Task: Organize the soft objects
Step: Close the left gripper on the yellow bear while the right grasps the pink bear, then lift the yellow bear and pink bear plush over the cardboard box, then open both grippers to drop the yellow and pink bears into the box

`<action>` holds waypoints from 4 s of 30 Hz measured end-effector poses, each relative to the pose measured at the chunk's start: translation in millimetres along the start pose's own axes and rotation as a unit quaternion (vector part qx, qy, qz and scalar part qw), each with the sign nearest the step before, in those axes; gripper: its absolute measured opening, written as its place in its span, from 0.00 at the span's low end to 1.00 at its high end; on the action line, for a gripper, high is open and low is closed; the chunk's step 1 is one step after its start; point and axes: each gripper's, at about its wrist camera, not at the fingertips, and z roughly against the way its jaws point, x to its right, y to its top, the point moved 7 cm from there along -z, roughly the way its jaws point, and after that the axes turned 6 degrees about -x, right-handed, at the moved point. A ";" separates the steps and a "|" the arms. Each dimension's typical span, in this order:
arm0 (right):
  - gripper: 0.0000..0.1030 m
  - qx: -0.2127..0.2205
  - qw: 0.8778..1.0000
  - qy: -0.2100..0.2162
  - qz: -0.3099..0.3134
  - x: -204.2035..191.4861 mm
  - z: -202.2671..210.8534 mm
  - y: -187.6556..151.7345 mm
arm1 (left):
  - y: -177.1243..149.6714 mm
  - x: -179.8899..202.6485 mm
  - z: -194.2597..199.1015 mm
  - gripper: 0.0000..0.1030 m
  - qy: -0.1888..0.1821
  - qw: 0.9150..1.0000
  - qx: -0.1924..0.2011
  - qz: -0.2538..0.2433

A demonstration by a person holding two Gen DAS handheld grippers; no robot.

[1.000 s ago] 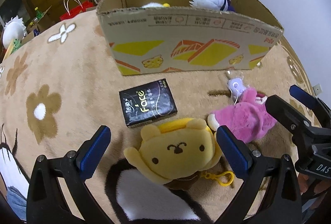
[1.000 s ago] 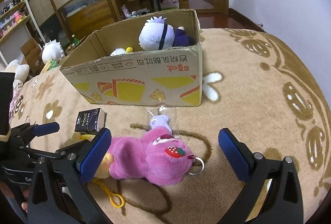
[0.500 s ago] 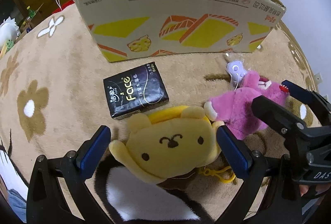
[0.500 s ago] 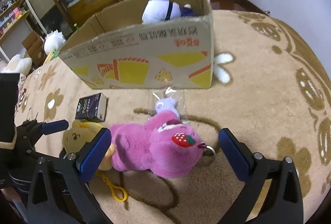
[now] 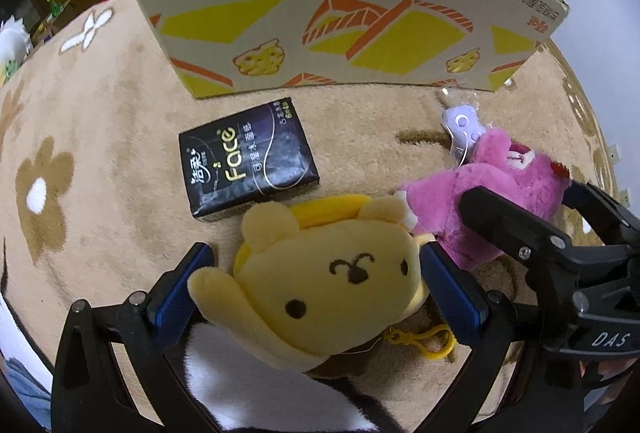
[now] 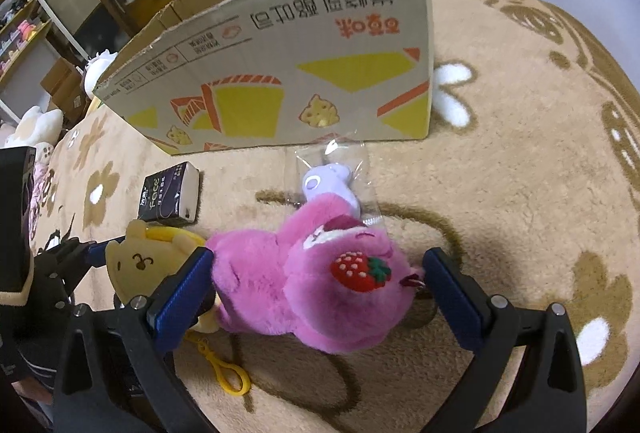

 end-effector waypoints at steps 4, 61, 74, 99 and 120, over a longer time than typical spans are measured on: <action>0.95 0.001 1.000 0.009 -0.002 -2.4 0.0 0.9 | 4.0 -9.0 -5.0 0.98 -0.005 1.000 -0.005 0.006; 0.88 0.248 0.968 -0.016 0.021 -13.3 142.8 52.5 | 55.7 -44.2 177.0 0.62 0.084 0.944 0.317 0.025; 0.88 0.286 0.954 -0.056 0.068 -34.8 164.1 99.6 | 106.6 -31.6 201.4 0.63 0.106 0.926 0.362 -0.018; 0.88 0.261 0.960 -0.080 0.063 -16.3 109.4 134.4 | 135.3 -30.6 133.2 0.67 0.071 0.950 0.302 -0.027; 0.91 0.250 0.963 -0.063 0.074 -14.2 91.8 132.4 | 136.1 -43.1 115.8 0.88 0.079 0.959 0.273 -0.016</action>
